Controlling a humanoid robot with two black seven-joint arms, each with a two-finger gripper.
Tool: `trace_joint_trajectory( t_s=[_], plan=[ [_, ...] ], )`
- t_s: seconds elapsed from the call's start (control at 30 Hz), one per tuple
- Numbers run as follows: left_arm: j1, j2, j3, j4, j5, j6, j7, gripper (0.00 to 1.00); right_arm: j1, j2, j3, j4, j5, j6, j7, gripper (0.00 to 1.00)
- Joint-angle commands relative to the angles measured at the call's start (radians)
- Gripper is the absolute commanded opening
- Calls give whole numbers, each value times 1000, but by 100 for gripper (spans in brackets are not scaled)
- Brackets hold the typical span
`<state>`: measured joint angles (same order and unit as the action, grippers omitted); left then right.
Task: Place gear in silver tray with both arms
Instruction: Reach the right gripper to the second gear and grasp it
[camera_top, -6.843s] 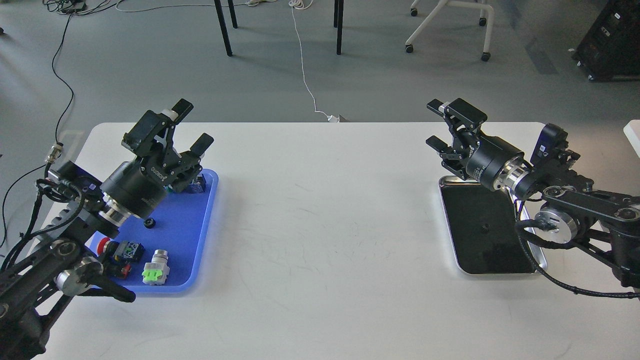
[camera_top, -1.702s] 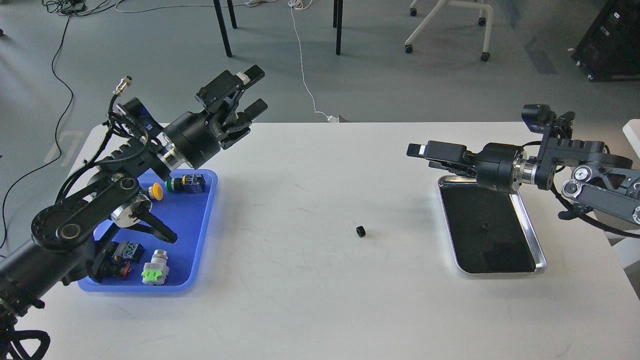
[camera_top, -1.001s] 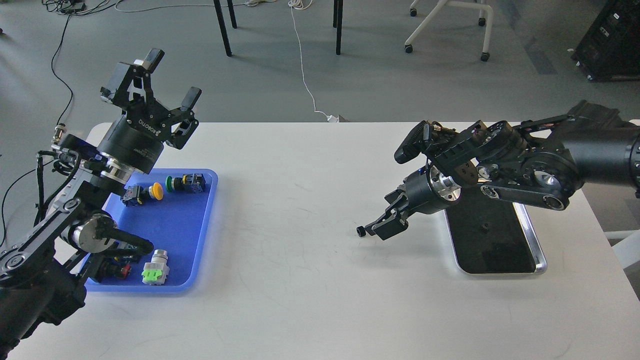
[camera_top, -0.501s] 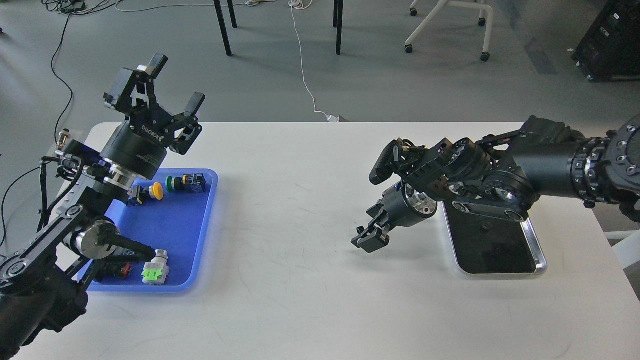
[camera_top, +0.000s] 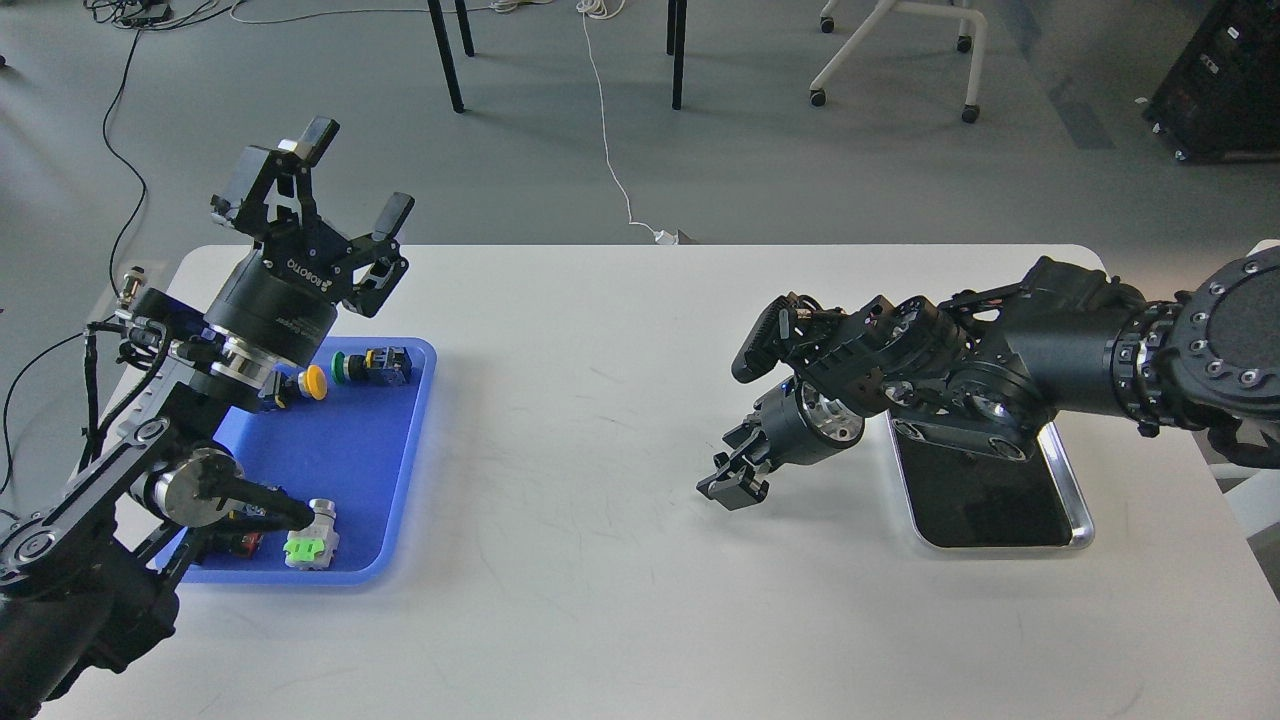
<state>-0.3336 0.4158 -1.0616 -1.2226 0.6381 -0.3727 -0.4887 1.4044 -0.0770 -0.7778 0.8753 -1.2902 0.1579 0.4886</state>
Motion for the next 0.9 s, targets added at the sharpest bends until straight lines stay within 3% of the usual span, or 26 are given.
trace_joint_trajectory(
  t_s=[0.0,0.23,0.63,0.87],
  plan=[
    [2,0,0,0,0,0,0,98,-4,0,0,-1,0,-6,0,62],
    [4,-2,-1,0,0,0,0,98,-4,2,0,-2,0,-6,0,43],
    [5,0,-1,0,0,0,0,98,-2,3,-9,-1,0,-5,0,25],
    [5,0,-1,0,0,0,0,98,-2,3,-9,-1,0,-5,0,24]
  ],
)
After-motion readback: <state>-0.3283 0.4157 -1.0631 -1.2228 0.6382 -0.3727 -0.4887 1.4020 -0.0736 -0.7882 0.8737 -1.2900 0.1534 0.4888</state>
